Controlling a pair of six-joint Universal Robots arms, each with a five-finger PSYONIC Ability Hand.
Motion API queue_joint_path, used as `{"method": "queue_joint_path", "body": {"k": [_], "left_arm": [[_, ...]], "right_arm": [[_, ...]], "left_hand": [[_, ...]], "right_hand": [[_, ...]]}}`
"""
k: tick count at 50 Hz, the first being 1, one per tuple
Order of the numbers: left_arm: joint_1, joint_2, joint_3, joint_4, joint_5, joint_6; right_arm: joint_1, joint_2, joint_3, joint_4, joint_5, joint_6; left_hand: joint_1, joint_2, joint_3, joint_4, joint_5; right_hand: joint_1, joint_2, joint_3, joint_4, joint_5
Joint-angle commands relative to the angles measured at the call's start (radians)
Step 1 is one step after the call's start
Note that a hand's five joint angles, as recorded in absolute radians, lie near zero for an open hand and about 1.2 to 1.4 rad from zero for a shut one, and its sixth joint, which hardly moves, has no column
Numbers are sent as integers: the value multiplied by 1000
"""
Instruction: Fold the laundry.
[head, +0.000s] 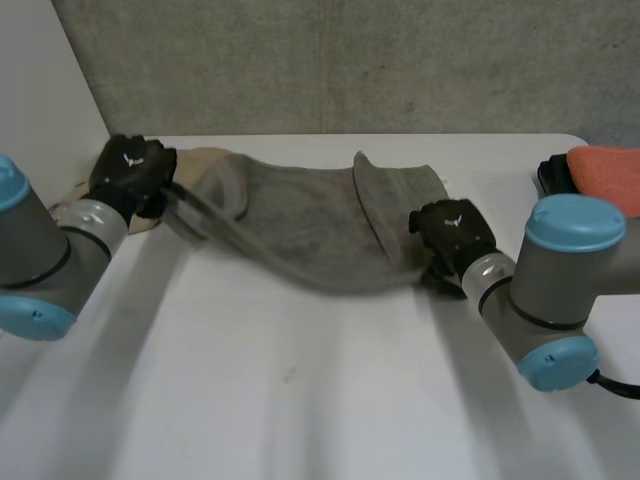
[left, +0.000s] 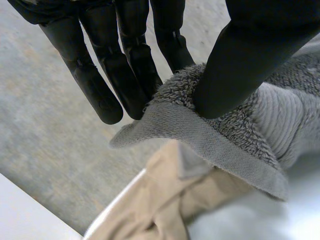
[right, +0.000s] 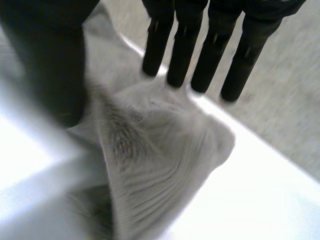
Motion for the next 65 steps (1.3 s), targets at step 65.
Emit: {"method": "queue_joint_path", "body": {"k": [65], "left_arm": [[51, 300, -202, -555, -16, 283]], "right_arm": [[-254, -360, 166, 308, -145, -192]], "left_hand": [[237, 198, 203, 195, 242]], "right_hand": [[809, 811, 801, 803, 805]]}}
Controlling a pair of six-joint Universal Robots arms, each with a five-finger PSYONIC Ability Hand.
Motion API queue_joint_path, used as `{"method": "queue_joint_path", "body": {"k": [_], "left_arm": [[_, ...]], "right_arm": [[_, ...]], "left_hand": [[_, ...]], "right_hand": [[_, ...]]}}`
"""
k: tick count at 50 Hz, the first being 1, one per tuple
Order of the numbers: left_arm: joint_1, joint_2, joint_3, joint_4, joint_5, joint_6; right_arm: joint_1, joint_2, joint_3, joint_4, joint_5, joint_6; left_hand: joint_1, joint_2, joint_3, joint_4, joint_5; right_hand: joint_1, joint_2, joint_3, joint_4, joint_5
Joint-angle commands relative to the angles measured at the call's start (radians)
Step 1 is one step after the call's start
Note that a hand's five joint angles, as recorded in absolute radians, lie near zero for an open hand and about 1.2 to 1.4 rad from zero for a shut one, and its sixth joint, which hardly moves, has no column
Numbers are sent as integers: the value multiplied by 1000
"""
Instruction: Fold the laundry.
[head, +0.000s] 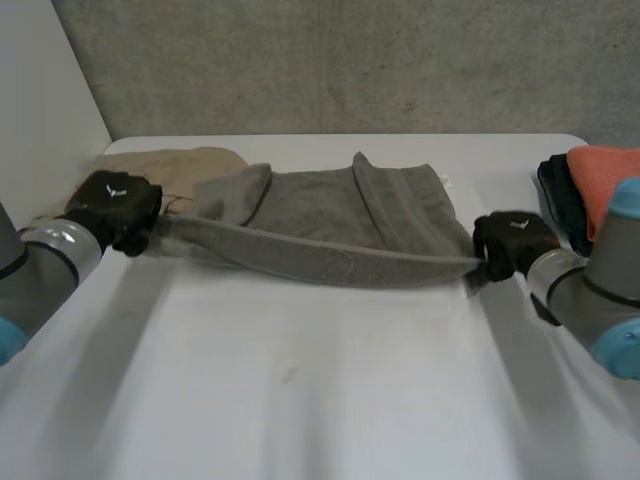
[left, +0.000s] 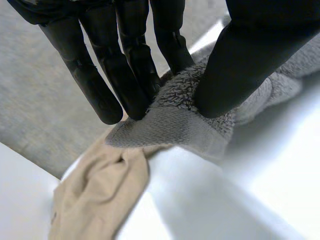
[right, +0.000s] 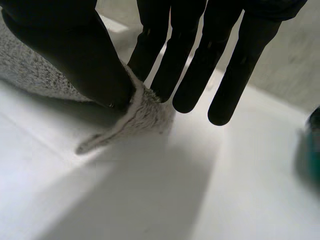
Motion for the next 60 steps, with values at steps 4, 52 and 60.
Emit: {"method": "queue_joint_path", "body": {"k": [4, 52, 60], "left_arm": [[40, 221, -186, -418, -2, 313], [-84, -120, 688, 226, -167, -112], [-69, -146, 469, 272, -111, -106]], "right_arm": [[-117, -365, 181, 452, -80, -594], [41, -86, -509, -291, 154, -357], [35, -40, -386, -182, 125, -359]], "left_hand": [[237, 198, 203, 195, 242], [237, 198, 203, 195, 242], [237, 198, 203, 195, 242]], "right_hand": [[253, 219, 214, 204, 227], [253, 219, 214, 204, 227], [253, 219, 214, 204, 227]]}}
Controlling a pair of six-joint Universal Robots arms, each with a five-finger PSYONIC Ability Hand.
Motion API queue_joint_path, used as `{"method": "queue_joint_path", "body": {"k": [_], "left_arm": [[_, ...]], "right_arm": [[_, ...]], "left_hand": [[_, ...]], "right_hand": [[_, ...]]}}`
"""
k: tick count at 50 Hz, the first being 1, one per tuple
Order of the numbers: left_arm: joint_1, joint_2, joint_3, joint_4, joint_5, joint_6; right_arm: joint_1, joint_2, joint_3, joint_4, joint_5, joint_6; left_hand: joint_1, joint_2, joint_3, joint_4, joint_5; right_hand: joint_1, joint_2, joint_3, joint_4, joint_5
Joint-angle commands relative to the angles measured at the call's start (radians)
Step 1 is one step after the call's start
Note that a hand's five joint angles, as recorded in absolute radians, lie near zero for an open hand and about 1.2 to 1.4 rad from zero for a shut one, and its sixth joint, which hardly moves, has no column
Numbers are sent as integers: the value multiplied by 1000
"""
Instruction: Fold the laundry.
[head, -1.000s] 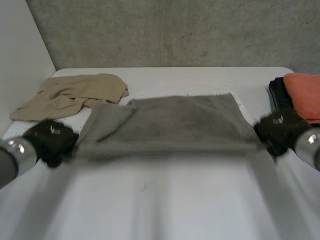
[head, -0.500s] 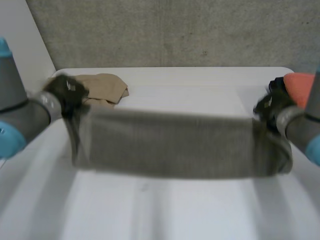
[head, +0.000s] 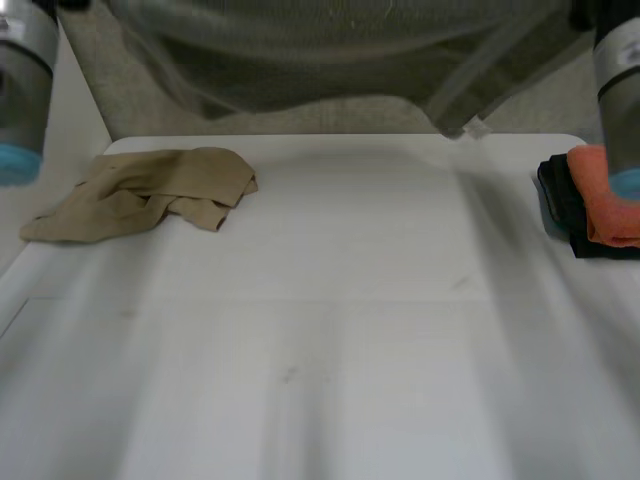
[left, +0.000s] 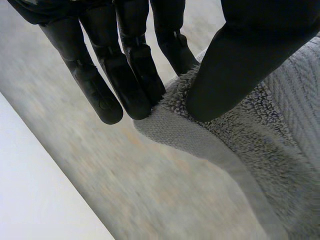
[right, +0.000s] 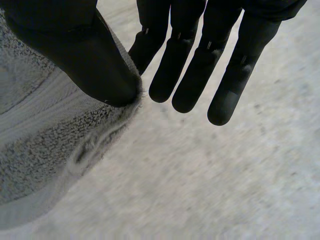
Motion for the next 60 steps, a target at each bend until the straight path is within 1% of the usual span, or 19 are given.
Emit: {"method": "queue_joint_path", "body": {"k": [1, 5, 10, 15, 18, 22, 23, 26, 27, 29, 30, 34, 38, 42, 45, 48, 51, 55, 60], "left_arm": [[18, -33, -215, 45, 63, 16], [32, -62, -361, 115, 132, 57], [64, -82, -572, 200, 232, 168], [84, -27, -770, 165, 304, 290], [91, 36, -855, 111, 319, 361], [113, 191, -974, -73, 312, 488], [124, 247, -1008, -160, 312, 524], [150, 328, -1050, -316, 313, 576], [163, 373, -1068, -432, 316, 603], [174, 415, -1080, -551, 321, 631], [183, 449, -1083, -653, 331, 651], [199, 504, -1057, -835, 373, 700], [202, 515, -987, -793, 410, 720], [162, 460, -903, -687, 407, 677], [98, 338, -797, -555, 346, 581], [72, 265, -741, -509, 275, 535], [33, 164, -660, -472, 174, 484], [-4, 83, -587, -418, 131, 455], [-27, -17, -510, -349, 97, 446]], "right_arm": [[-3, 49, 123, 120, -31, -5], [-9, 78, 237, 163, -52, 14], [-22, 85, 381, 177, -80, 6], [-34, 55, 490, 261, -85, -53], [-65, -34, 556, 345, -89, -135], [-121, -177, 657, 477, -109, -245], [-140, -222, 698, 558, -126, -317], [-161, -276, 761, 687, -137, -432], [-186, -307, 796, 771, -138, -521], [-223, -338, 821, 845, -149, -598], [-253, -365, 827, 867, -164, -653], [-261, -402, 814, 818, -215, -606], [-235, -361, 772, 737, -229, -520], [-192, -268, 720, 652, -223, -454], [-161, -194, 673, 565, -209, -403], [-134, -110, 618, 458, -189, -370], [-118, -22, 552, 311, -163, -338], [-106, 65, 483, 176, -137, -318], [-82, 159, 392, 77, -115, -304]], "left_hand": [[237, 198, 203, 194, 242], [237, 198, 203, 194, 242], [237, 198, 203, 194, 242], [237, 198, 203, 194, 242], [237, 198, 203, 194, 242], [237, 198, 203, 194, 242], [237, 198, 203, 194, 242], [237, 198, 203, 194, 242], [237, 198, 203, 194, 242], [237, 198, 203, 194, 242], [237, 198, 203, 194, 242], [237, 198, 203, 194, 242], [237, 198, 203, 194, 242], [237, 198, 203, 194, 242], [237, 198, 203, 194, 242], [237, 198, 203, 194, 242], [237, 198, 203, 194, 242], [237, 198, 203, 194, 242], [237, 198, 203, 194, 242]], "right_hand": [[253, 219, 209, 200, 197], [253, 219, 209, 200, 197], [253, 219, 209, 200, 197], [253, 219, 209, 200, 197], [253, 219, 209, 200, 197], [253, 219, 209, 200, 197], [253, 219, 209, 200, 197], [253, 219, 209, 200, 197], [253, 219, 209, 200, 197], [253, 219, 209, 200, 197], [253, 219, 209, 200, 197], [253, 219, 209, 200, 197], [253, 219, 209, 200, 197], [253, 219, 209, 200, 197], [253, 219, 209, 200, 197], [253, 219, 209, 200, 197], [253, 219, 209, 200, 197], [253, 219, 209, 200, 197], [253, 219, 209, 200, 197]]}}
